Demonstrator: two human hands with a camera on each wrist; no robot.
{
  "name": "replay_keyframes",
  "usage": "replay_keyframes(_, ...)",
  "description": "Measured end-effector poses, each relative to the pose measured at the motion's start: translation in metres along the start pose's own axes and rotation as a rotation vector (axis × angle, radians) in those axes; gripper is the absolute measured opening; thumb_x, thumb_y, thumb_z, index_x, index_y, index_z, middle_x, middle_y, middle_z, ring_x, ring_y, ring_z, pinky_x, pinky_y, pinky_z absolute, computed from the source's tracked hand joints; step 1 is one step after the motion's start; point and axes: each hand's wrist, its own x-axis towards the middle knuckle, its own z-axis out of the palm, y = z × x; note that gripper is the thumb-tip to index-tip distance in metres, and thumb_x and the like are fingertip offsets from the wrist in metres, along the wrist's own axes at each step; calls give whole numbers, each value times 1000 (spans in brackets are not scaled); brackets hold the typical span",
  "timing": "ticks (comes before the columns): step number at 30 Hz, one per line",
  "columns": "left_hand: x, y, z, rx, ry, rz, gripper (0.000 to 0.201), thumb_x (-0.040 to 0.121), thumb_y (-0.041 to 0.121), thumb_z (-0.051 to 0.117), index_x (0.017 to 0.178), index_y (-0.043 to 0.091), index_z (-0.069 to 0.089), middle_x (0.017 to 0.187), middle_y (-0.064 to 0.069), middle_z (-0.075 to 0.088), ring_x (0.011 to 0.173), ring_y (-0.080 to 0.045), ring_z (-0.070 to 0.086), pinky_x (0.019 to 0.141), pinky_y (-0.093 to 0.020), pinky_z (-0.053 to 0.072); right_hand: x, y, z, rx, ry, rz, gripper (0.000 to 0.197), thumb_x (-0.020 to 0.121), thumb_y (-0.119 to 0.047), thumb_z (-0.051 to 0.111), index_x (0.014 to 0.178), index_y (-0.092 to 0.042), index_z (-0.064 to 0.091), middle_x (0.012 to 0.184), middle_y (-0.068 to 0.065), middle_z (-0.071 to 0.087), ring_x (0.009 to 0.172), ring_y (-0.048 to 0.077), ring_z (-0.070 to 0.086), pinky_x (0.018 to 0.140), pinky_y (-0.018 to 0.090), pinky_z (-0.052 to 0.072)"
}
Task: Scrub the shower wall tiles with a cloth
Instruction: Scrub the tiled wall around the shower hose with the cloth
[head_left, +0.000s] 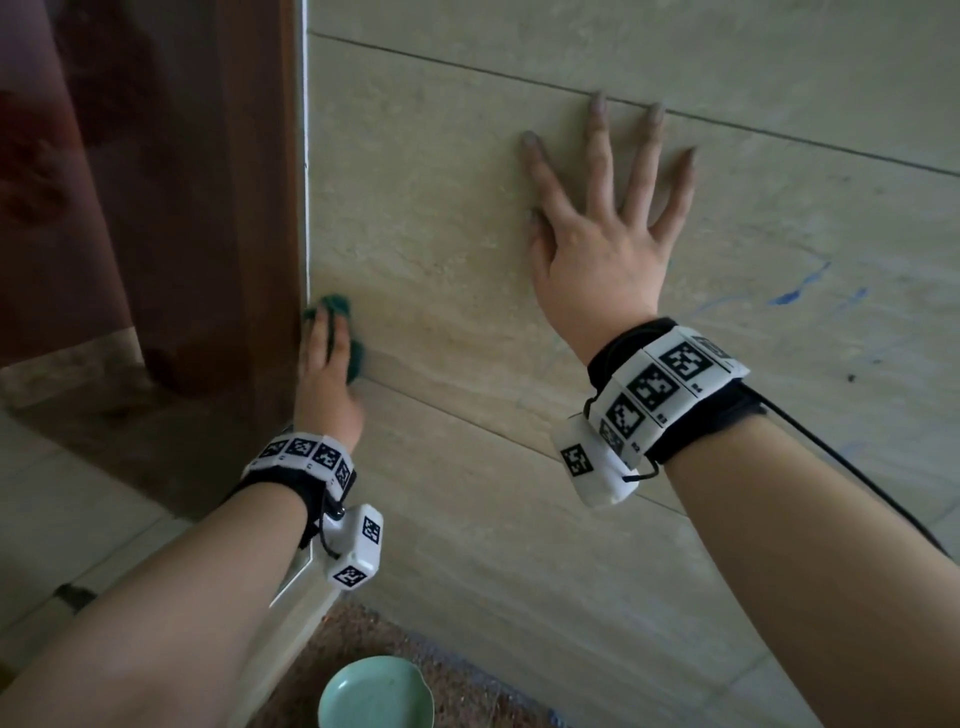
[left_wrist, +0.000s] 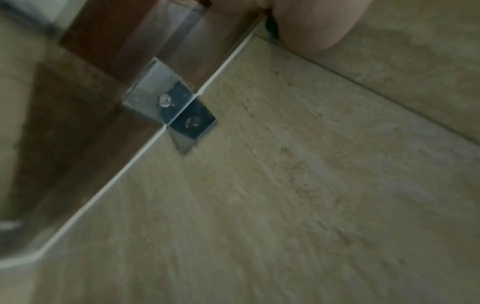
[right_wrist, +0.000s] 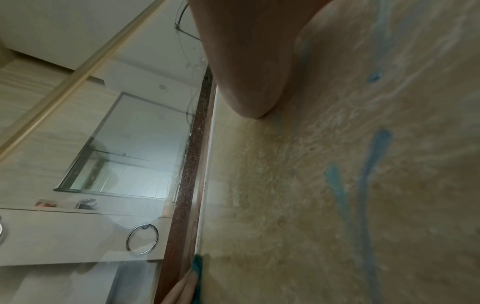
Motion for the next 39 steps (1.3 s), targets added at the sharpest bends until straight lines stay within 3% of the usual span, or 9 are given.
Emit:
replay_keyframes(7, -16, 41, 22, -178, 77, -213, 81, 86, -19, 36, 153, 13, 5, 161, -6, -5, 148, -26, -4, 108, -16, -9, -1, 2, 5, 9, 38, -20, 52, 99, -38, 36, 150, -37, 25, 160, 7, 10, 144, 43, 2, 109, 55, -13)
replay_keyframes(12, -57, 65, 38, -211, -75, 102, 89, 84, -18, 45, 150, 21, -2, 155, 8, -17, 141, -12, -22, 118, -40, 0, -3, 5, 6, 47, 50, -55, 50, 99, -38, 39, 148, -35, 31, 159, 8, 14, 144, 44, 6, 110, 56, -11)
replay_keyframes(15, -66, 71, 46, -240, -74, 429, 90, 77, -19, 47, 151, 20, 15, 158, 10, 2, 144, -14, -7, 114, -50, 9, -6, 10, 3, 39, -11, -98, 50, 99, -39, 39, 148, -36, 29, 160, 8, 9, 144, 43, 1, 110, 58, -12)
replay_keyframes(17, -62, 74, 46, -258, -75, 576, 82, 76, -16, 42, 146, 20, 23, 155, 4, 16, 145, -19, 6, 117, -43, 10, -9, 13, 2, 57, -21, -116, 51, 96, -33, 44, 146, -32, 36, 159, 8, 14, 144, 43, 4, 111, 58, -8)
replay_keyframes(22, -39, 95, 13, -575, 100, 339, 77, 82, -15, 46, 147, 20, 25, 152, -1, 18, 139, -4, 13, 114, -9, 12, -30, 10, -1, 391, 104, -354, 36, 82, -11, 49, 114, -9, 66, 127, 17, 58, 121, 39, 49, 100, 50, 33)
replay_keyframes(25, -20, 110, -8, -862, 194, 301, 65, 85, -4, 60, 142, 17, 36, 141, -1, 37, 133, -9, 39, 112, -27, 34, -49, 4, -4, 503, 33, -533, 35, 86, -7, 50, 118, -6, 65, 120, 16, 61, 109, 36, 56, 88, 41, 41)
replay_keyframes(31, -2, 138, -56, -1395, -43, 4, 52, 85, -14, 59, 122, 20, 43, 117, 3, 60, 109, -7, 61, 98, -33, 48, -55, 12, -14, 789, -90, -338, 55, 88, -17, 58, 139, -4, 42, 139, 15, 44, 125, 32, 46, 99, 47, 42)
replay_keyframes(35, 4, 151, -68, -1595, -240, -106, 38, 88, -8, 56, 123, 4, 47, 105, -5, 64, 92, -13, 67, 75, -28, 56, -55, 21, -18, 664, 44, -395, 45, 89, -20, 62, 130, -2, 54, 135, 17, 51, 124, 34, 49, 98, 47, 41)
replay_keyframes(39, 7, 155, -70, -1588, -379, -90, 37, 75, 8, 56, 112, 9, 57, 99, -3, 69, 91, -13, 66, 77, -26, 54, -58, 29, -17, 601, 114, -465, 41, 88, -24, 67, 122, -2, 61, 135, 18, 52, 129, 36, 46, 102, 54, 36)
